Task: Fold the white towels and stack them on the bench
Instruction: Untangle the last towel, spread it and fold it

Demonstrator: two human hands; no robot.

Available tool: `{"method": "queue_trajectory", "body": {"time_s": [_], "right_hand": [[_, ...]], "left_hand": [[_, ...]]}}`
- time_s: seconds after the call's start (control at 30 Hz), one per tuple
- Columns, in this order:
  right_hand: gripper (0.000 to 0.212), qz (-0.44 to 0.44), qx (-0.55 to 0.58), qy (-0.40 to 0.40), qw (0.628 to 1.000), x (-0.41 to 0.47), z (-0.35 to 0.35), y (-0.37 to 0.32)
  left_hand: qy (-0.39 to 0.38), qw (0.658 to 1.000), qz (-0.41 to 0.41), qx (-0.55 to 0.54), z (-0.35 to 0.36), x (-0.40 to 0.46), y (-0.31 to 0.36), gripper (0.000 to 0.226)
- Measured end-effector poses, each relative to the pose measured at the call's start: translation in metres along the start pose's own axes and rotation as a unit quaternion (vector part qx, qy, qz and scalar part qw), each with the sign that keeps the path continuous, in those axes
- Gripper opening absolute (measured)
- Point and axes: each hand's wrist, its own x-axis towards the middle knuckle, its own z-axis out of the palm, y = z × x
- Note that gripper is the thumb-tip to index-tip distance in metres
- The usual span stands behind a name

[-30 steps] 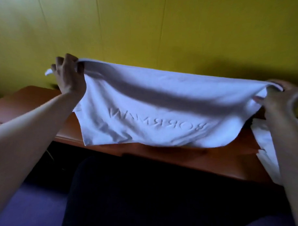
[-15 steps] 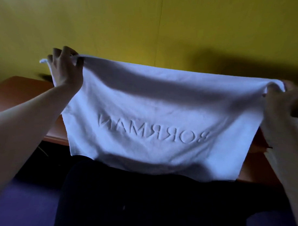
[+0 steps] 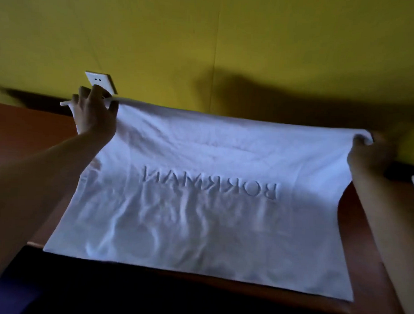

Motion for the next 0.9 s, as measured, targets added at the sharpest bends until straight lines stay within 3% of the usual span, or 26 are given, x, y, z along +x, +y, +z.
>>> {"method": "queue_trajectory", "body": {"time_s": [0.2, 0.33, 0.4, 0.57, 0.73, 0.9], "right_hand": [[0.032, -0.002, -0.023, -0.023, 0.999, 0.022, 0.083, 0.059], [0.047, -0.056, -0.016, -0.046, 0.997, 0.021, 0.106, 0.07], [0.05, -0.098, -0.044, -0.075, 0.991, 0.008, 0.115, 0.081], [0.043, -0.167, -0.091, -0.14, 0.972, -0.04, 0.112, 0.121], [0.056, -0.191, -0.202, -0.179, 0.944, -0.102, 0.073, 0.159], [0.069, -0.162, -0.258, -0.249, 0.919, -0.146, 0.029, 0.177]], "left_hand": [[-0.059, 0.998, -0.015, -0.009, 0.101, 0.01, -0.013, 0.022], [-0.116, 0.993, -0.01, -0.026, 0.126, 0.009, -0.02, 0.051], [-0.134, 0.991, -0.022, -0.006, 0.135, -0.001, -0.027, 0.052], [-0.206, 0.977, 0.021, 0.052, 0.129, -0.071, -0.047, 0.04], [-0.258, 0.962, 0.033, 0.088, 0.096, -0.175, -0.048, 0.062], [-0.282, 0.953, 0.023, 0.11, 0.062, -0.25, -0.026, 0.067]]}}
